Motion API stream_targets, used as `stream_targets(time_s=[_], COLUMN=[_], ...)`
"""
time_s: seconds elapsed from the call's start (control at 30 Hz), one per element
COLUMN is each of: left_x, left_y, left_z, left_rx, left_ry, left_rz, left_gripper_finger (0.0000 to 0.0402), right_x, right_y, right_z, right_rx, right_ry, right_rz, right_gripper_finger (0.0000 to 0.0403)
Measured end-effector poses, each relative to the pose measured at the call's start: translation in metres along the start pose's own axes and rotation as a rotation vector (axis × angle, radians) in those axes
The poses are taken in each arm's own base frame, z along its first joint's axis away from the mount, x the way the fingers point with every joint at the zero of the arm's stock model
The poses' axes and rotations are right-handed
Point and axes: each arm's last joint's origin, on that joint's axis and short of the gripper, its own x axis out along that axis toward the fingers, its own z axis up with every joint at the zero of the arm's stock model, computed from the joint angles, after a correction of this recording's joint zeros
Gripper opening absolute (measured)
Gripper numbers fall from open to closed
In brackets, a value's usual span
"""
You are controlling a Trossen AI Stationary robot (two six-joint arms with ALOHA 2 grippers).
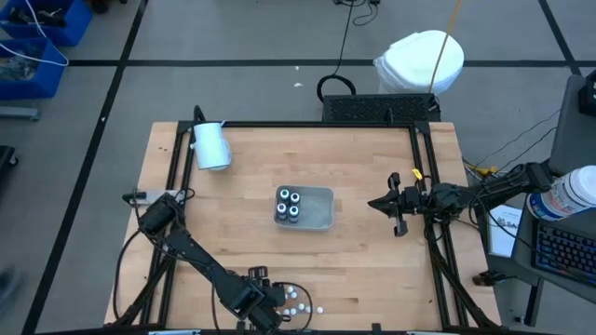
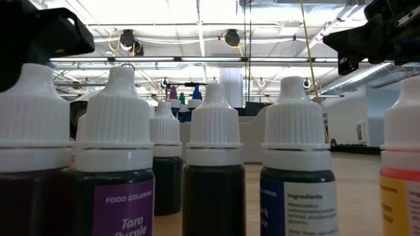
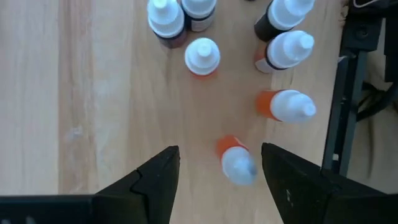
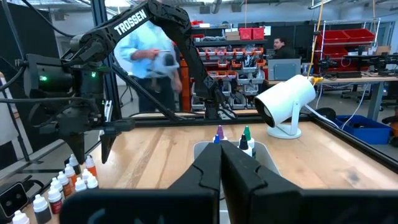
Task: Pick & Place food coloring
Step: Put the small orange food coloring bottle into the gray bin
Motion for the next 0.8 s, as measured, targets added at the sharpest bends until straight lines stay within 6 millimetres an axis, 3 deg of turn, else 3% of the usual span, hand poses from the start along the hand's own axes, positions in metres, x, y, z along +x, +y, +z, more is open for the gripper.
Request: stream_targets(time_s=[0.8], left_x=[0.0021], left_y=[0.0001], left_z=[0.0007], left_rx=[-0.004], left_ry=[0.020], left_rz=[-0.019], left_gripper_finger=[0.0232], right_x=[0.0000], right_y=[0.0000], right_z=[0.0001], right_rx=[0.000], right_ry=[0.000], right_rz=[0.000], right_gripper_finger=[0.0000])
